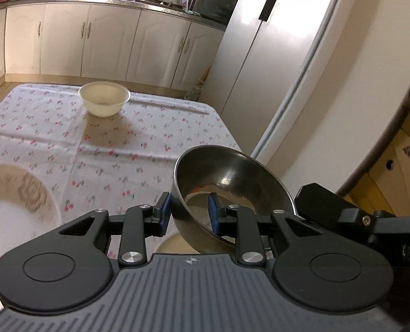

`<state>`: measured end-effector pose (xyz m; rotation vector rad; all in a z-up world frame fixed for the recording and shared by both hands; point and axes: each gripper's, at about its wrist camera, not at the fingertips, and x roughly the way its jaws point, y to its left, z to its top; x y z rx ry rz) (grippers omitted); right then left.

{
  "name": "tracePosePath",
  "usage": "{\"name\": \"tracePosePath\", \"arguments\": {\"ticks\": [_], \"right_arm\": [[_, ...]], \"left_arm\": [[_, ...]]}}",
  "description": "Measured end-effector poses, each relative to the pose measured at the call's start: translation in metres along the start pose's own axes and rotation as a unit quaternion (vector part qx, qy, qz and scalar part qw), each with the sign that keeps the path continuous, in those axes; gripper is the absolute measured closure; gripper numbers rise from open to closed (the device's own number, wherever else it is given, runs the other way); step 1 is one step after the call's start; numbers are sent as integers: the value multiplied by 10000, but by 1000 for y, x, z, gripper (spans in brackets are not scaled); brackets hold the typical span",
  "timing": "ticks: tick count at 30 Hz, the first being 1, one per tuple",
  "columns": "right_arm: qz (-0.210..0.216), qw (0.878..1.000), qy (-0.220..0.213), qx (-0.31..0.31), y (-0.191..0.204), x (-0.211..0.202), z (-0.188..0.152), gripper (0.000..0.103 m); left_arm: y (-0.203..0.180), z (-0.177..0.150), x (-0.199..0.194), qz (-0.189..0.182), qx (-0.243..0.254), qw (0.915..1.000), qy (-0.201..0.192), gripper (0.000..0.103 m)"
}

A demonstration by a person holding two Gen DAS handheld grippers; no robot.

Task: Organize plates and bowls
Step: 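Lift the steel bowl with the left tool and carry it toward the plate stack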

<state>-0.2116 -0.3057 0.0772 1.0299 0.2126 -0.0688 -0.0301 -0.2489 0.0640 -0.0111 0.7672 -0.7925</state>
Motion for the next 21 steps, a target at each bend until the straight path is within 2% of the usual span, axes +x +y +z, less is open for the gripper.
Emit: {"name": "tracePosePath", "arguments": {"ticks": [8, 21], "right_arm": [[-129, 9998, 75, 159, -8, -12, -23, 18], [-269, 9992, 186, 225, -17, -13, -39, 18]], "left_arm": [[6, -24, -5, 14, -40, 9999, 154, 75], [15, -46, 5, 102, -125, 9993, 342, 74]]}}
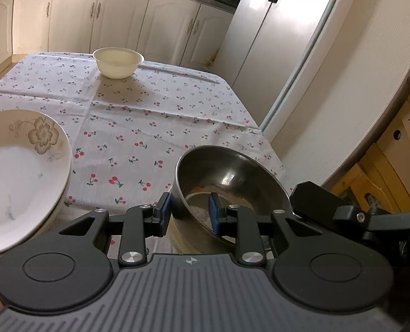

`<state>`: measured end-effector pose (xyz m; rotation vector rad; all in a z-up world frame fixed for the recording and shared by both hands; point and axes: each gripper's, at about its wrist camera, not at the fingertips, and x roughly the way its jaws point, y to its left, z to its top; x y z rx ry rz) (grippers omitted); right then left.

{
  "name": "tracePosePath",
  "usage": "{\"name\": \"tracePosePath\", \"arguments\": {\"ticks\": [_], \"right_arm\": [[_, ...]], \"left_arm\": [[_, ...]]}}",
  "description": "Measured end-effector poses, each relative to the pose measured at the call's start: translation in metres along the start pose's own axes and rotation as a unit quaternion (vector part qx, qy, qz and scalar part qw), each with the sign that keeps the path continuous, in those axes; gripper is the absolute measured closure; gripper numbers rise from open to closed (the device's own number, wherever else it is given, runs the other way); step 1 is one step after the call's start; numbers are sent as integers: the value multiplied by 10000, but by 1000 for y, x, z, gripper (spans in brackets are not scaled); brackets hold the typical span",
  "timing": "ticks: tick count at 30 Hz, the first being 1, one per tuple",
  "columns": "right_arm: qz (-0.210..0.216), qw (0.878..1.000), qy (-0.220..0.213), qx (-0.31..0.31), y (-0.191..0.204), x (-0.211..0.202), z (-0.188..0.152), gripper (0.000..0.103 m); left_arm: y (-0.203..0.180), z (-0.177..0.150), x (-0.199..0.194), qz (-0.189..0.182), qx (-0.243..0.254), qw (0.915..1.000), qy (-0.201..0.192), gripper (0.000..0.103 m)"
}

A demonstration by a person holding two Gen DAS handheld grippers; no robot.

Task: Organize plates and bowls
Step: 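Lift the steel bowl with the left tool and carry it toward the plate stack, then lower the steel bowl near the plate stack and open the left tool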

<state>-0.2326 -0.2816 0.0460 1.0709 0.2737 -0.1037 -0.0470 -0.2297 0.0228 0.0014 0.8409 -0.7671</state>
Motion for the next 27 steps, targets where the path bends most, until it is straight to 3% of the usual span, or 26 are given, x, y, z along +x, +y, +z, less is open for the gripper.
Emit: {"name": "tracePosePath", "arguments": {"ticks": [12, 17, 20, 22, 27], "right_arm": [[-221, 9997, -40, -74, -2, -8, -2, 18], [-238, 9997, -39, -66, -2, -10, -2, 18], [-330, 9993, -110, -147, 3, -14, 0, 14], [-345, 9991, -202, -167, 7, -19, 2, 8], [-326, 9984, -376, -260, 18, -29, 10, 7]], "left_arm": [[1, -8, 12, 52, 4, 9999, 104, 72], [3, -7, 6, -8, -98, 9999, 128, 64], [8, -5, -2, 31, -127, 9999, 43, 52], [12, -4, -9, 22, -148, 9999, -24, 50], [25, 4, -32, 58, -271, 9993, -234, 50]]}}
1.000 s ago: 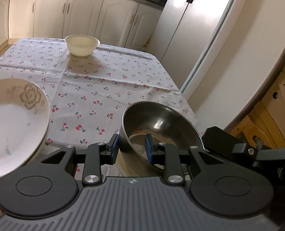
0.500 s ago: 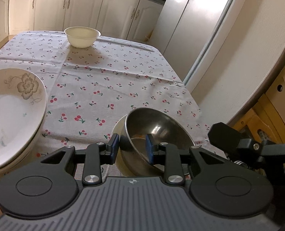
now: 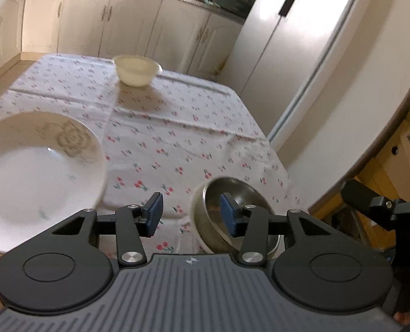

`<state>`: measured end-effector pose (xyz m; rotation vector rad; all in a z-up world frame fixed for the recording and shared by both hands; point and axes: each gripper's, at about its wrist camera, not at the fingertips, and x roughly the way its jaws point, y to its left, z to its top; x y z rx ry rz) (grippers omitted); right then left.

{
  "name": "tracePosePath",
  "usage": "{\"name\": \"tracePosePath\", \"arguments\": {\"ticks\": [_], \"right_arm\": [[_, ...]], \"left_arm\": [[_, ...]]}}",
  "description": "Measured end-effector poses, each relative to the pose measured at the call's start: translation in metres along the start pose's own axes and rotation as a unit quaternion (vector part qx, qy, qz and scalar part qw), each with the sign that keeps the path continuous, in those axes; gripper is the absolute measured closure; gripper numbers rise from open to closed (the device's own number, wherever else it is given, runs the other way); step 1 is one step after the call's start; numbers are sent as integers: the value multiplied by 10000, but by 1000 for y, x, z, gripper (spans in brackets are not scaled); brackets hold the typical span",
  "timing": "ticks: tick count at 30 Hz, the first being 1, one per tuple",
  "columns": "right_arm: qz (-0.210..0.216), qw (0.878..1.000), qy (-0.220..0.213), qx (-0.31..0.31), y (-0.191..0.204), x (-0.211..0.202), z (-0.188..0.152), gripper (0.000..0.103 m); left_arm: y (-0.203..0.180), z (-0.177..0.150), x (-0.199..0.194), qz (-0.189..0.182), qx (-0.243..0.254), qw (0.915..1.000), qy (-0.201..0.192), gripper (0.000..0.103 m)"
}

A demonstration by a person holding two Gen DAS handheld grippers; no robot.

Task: Organize plates and bowls
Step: 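Lower the steel bowl near the plate stack and open the left tool, then move the left tool to the remaining cream bowl and grasp its rim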

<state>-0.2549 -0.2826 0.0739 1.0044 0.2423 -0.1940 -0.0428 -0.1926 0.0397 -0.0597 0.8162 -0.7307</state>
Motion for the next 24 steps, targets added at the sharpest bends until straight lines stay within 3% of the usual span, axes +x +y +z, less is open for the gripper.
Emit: {"name": "tracePosePath", "arguments": {"ticks": [14, 24], "right_arm": [[36, 9969, -628, -465, 50, -8, 64, 3], [72, 9939, -842, -708, 71, 16, 113, 3]], "left_arm": [[30, 75, -80, 322, -40, 9914, -1271, 45], [25, 118, -85, 579, 191, 9830, -1730, 43]]}}
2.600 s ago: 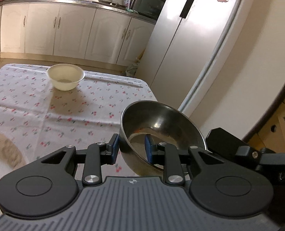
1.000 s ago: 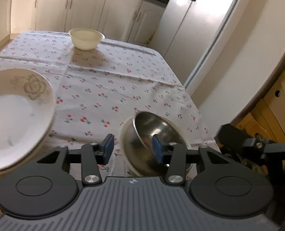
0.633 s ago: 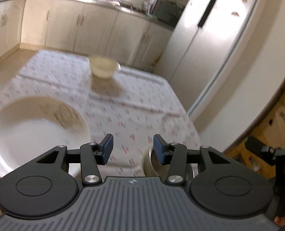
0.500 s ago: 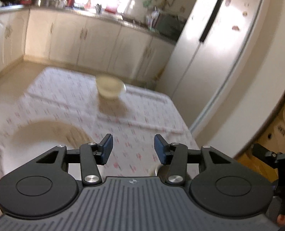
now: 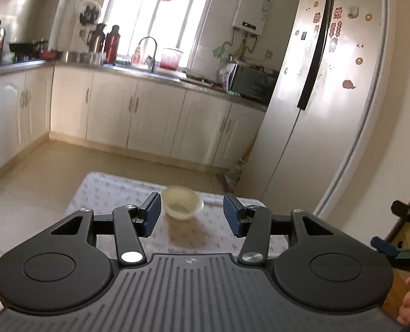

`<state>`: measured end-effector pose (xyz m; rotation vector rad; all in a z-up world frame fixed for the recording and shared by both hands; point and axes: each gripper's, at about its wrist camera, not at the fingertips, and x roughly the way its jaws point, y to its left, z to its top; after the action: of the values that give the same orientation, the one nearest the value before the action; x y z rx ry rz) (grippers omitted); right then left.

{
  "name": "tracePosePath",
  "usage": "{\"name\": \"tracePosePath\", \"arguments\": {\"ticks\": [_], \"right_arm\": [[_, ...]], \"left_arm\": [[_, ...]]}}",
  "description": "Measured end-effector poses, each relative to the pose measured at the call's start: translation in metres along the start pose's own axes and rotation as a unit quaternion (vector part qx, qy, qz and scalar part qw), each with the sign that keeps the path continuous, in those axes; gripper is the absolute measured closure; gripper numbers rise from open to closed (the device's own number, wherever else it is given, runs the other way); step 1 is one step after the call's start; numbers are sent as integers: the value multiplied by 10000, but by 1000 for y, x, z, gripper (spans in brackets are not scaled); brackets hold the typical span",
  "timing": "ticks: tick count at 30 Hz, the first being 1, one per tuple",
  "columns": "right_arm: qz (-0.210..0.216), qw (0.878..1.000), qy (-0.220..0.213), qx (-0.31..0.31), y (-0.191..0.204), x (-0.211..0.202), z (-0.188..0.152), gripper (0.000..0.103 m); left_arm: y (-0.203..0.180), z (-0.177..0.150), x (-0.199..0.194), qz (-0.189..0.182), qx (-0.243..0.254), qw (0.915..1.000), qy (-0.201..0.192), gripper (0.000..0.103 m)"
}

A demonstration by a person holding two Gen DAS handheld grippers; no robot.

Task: Organize plates and bowls
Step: 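Move the left tool to the remaining cream bowl and grasp its rim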

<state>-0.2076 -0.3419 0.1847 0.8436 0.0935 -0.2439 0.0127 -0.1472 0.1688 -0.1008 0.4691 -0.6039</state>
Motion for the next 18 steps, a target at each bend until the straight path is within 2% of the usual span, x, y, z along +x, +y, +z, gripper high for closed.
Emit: {"name": "tracePosePath", "arguments": {"ticks": [9, 14, 18], "right_arm": [[-118, 9999, 64, -100, -1, 22, 6, 2], [-68, 9995, 292, -34, -5, 40, -1, 2], [40, 9987, 507, -31, -5, 61, -2, 2]], "left_arm": [[9, 6, 23, 33, -106, 9998, 180, 42], [19, 2, 38, -27, -344, 9981, 513, 41], [22, 5, 52, 51, -444, 9972, 602, 41]]}}
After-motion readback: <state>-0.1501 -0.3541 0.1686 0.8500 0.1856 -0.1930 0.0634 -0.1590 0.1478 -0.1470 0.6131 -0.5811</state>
